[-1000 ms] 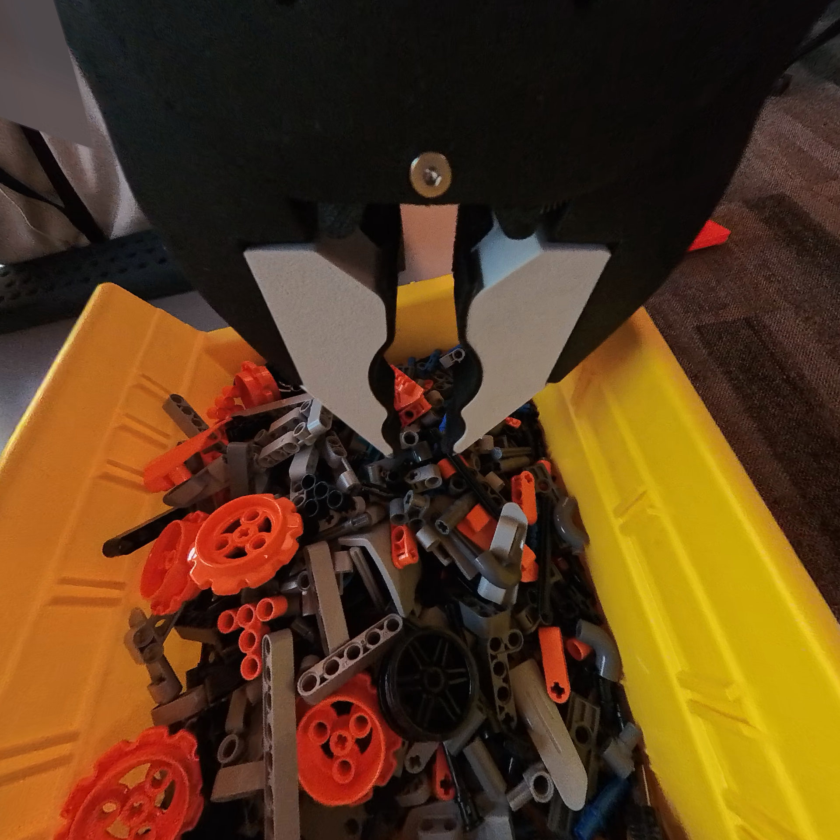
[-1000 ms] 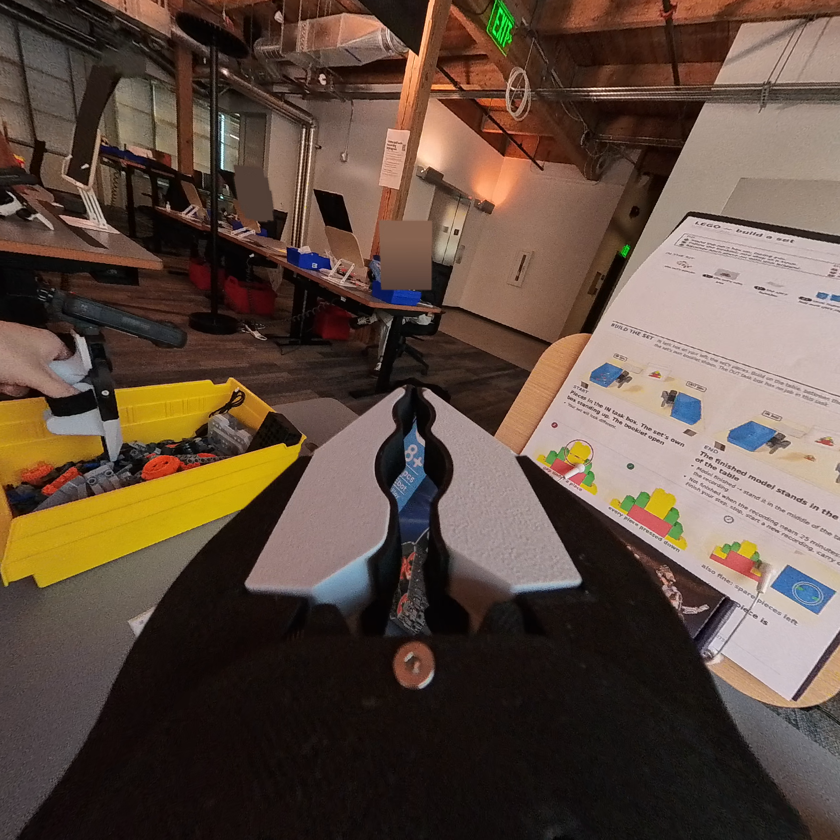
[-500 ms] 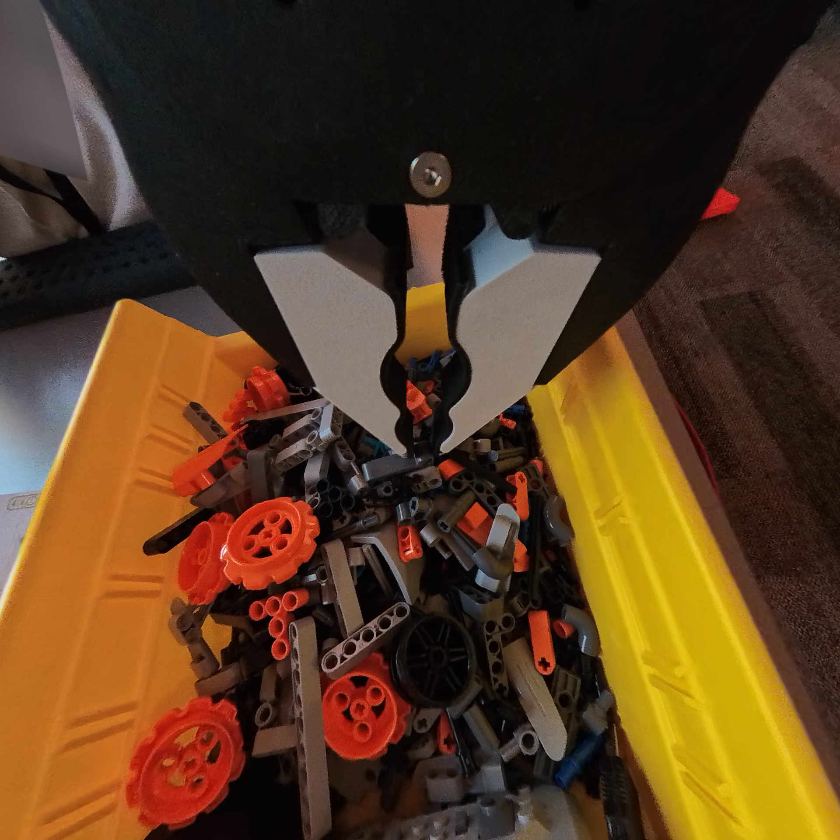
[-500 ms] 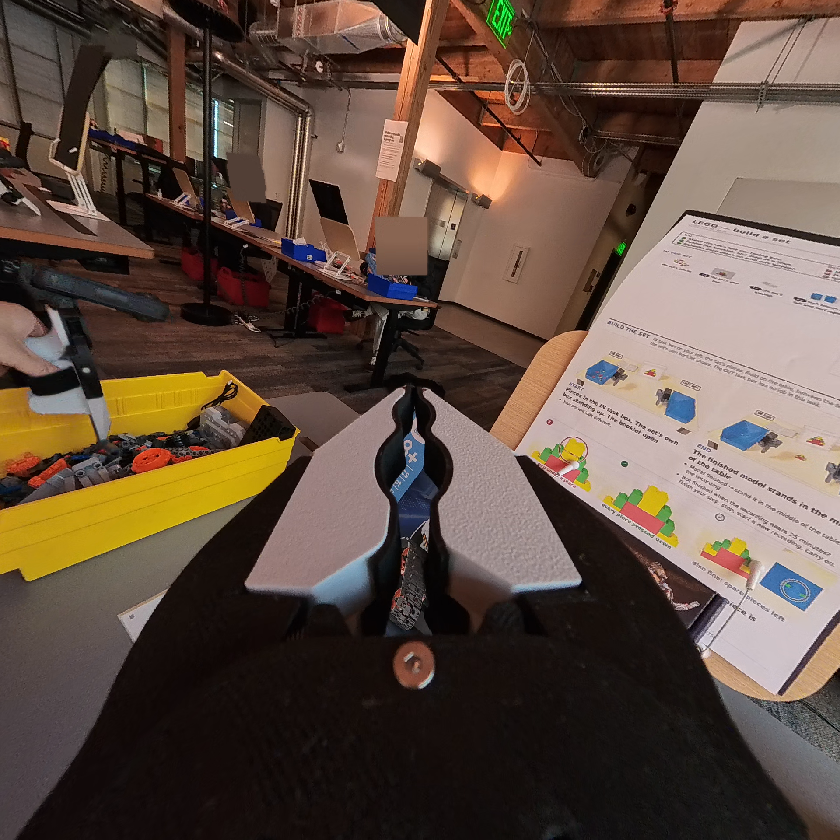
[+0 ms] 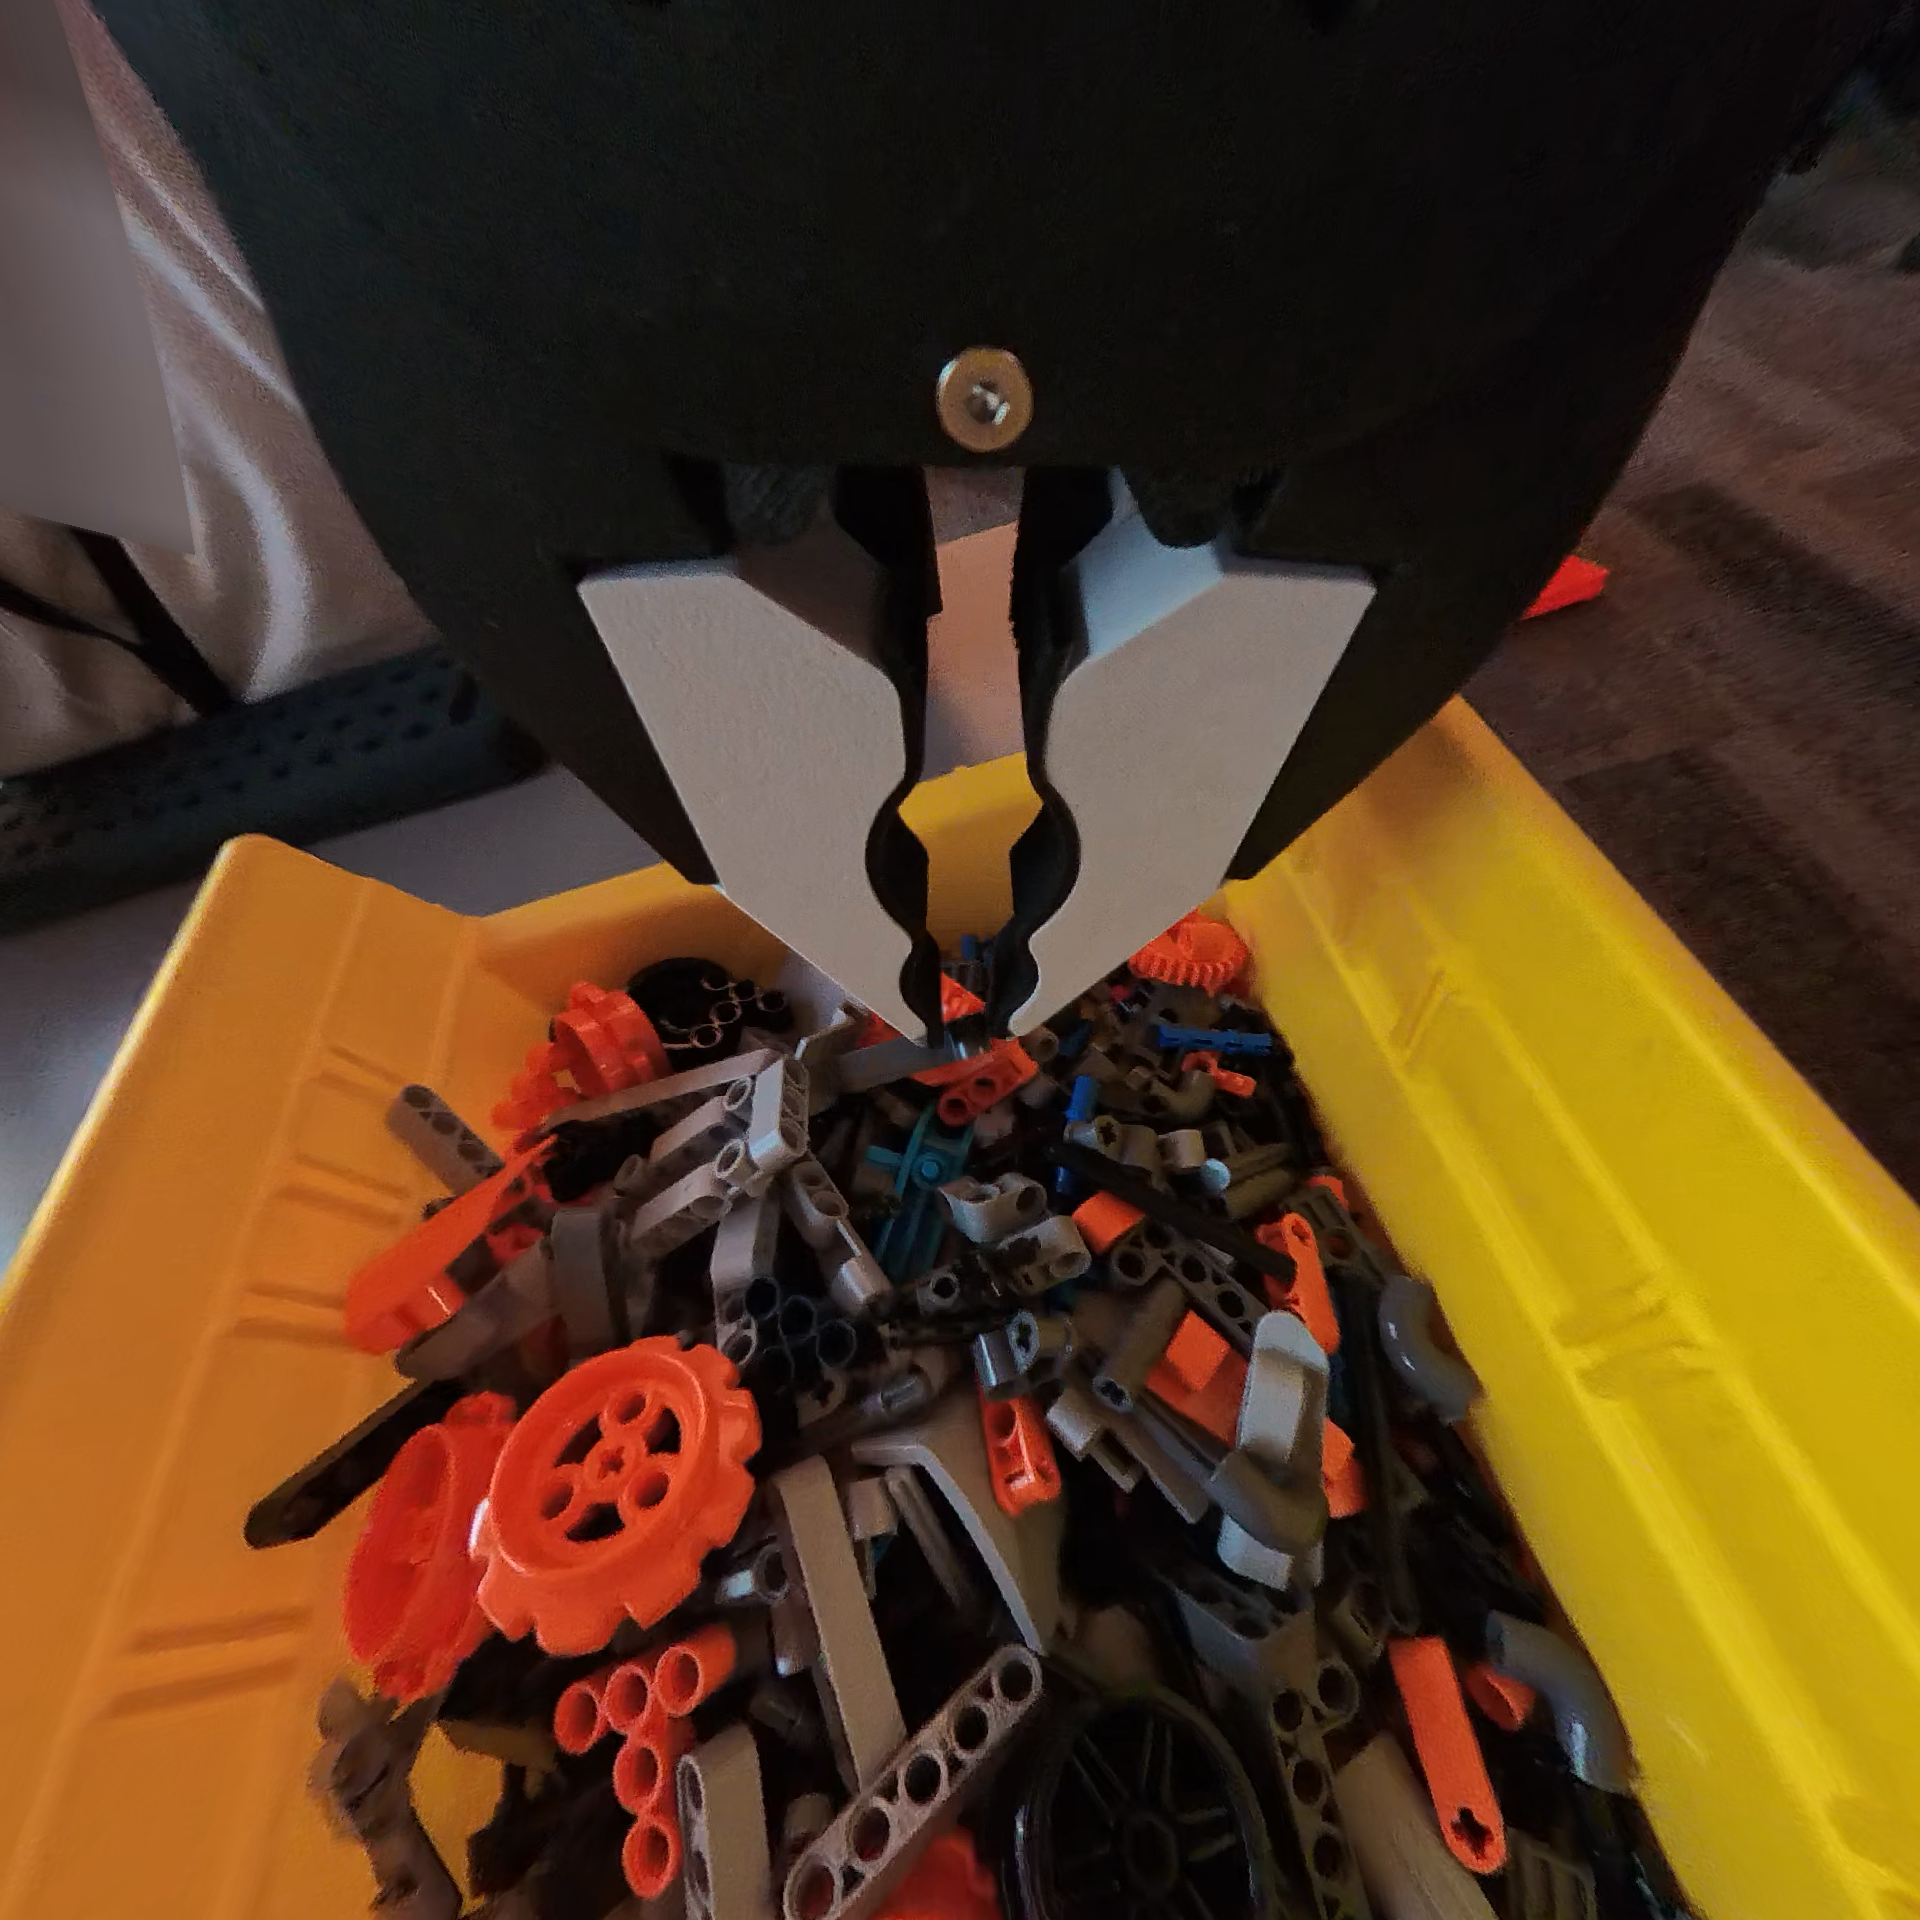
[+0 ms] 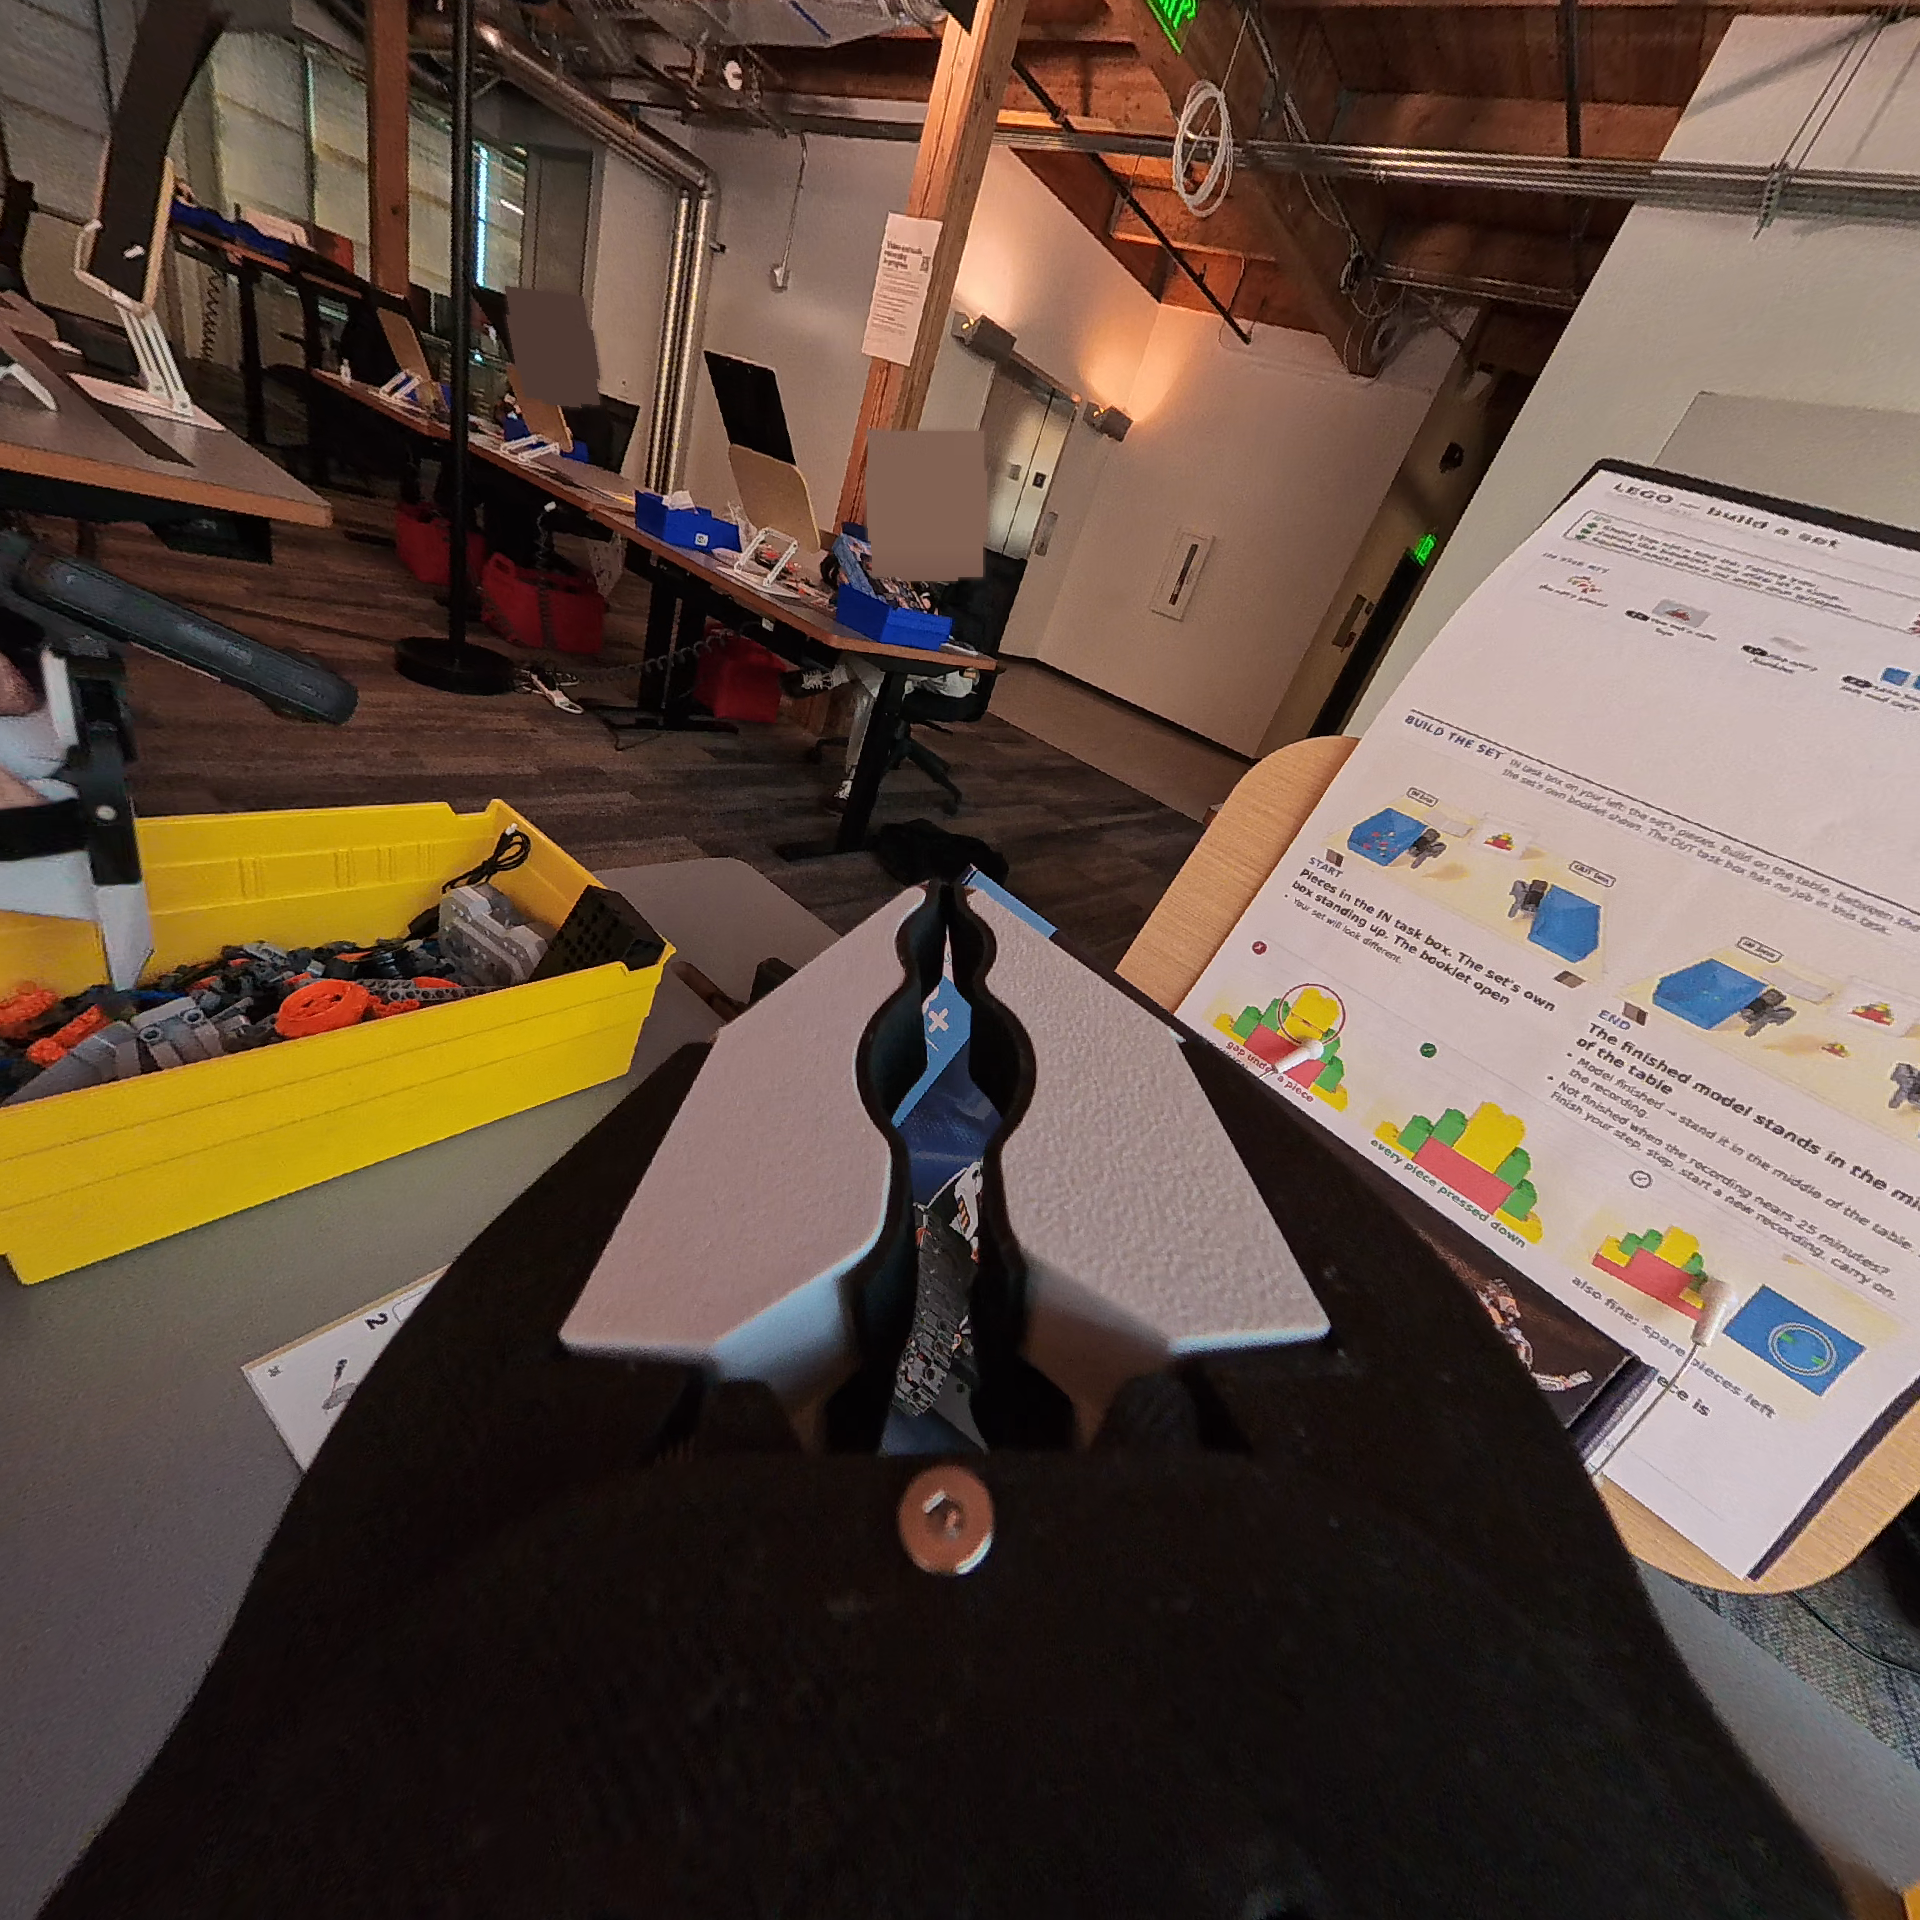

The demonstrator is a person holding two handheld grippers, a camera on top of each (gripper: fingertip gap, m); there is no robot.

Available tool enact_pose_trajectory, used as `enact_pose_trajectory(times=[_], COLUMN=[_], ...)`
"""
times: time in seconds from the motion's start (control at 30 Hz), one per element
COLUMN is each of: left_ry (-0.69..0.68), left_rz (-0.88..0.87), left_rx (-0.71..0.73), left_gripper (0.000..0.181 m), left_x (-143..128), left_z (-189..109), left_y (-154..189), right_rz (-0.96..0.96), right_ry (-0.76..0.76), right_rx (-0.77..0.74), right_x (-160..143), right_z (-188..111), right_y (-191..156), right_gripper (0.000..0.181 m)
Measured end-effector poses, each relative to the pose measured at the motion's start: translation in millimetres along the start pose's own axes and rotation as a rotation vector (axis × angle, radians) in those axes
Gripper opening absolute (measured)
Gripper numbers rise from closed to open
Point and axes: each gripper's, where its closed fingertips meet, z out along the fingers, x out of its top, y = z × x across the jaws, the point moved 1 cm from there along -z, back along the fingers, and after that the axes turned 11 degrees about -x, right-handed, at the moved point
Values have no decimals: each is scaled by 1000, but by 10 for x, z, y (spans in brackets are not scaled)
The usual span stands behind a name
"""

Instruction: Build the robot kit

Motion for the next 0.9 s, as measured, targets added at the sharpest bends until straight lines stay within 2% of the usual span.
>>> enact_pose_trajectory(times=[0.27, 0.33, 0.47, 0.57, 0.63, 0.77, 0.9], left_ry=[236, 235, 142, 105, 97, 81, 156], left_rz=[22, 25, 29, 22, 29, 39, 20], left_rx=[51, 37, 112, 138, 158, 145, 74], left_gripper=[33, 35, 40, 37, 17, 16, 15], left_x=[489, 550, 511, 528, 548, 503, 543], left_z=[-216, -169, -40, 34, 47, 46, -42], left_y=[-33, -16, -101, -122, -140, -139, -83], right_rz=[-10, -10, -19, -18, -18, -19, -23], right_ry=[-3, -4, -7, -5, -6, -8, -11], right_rx=[0, 0, -3, -4, -5, -6, -4], right_x=[-14, -21, -31, -30, -35, -41, -50], right_z=[7, 12, 16, 14, 15, 18, 25], right_y=[1, 1, 6, 14, 19, 23, 14], right_gripper=[0, 0, 0, 0, 0, 0, 0])
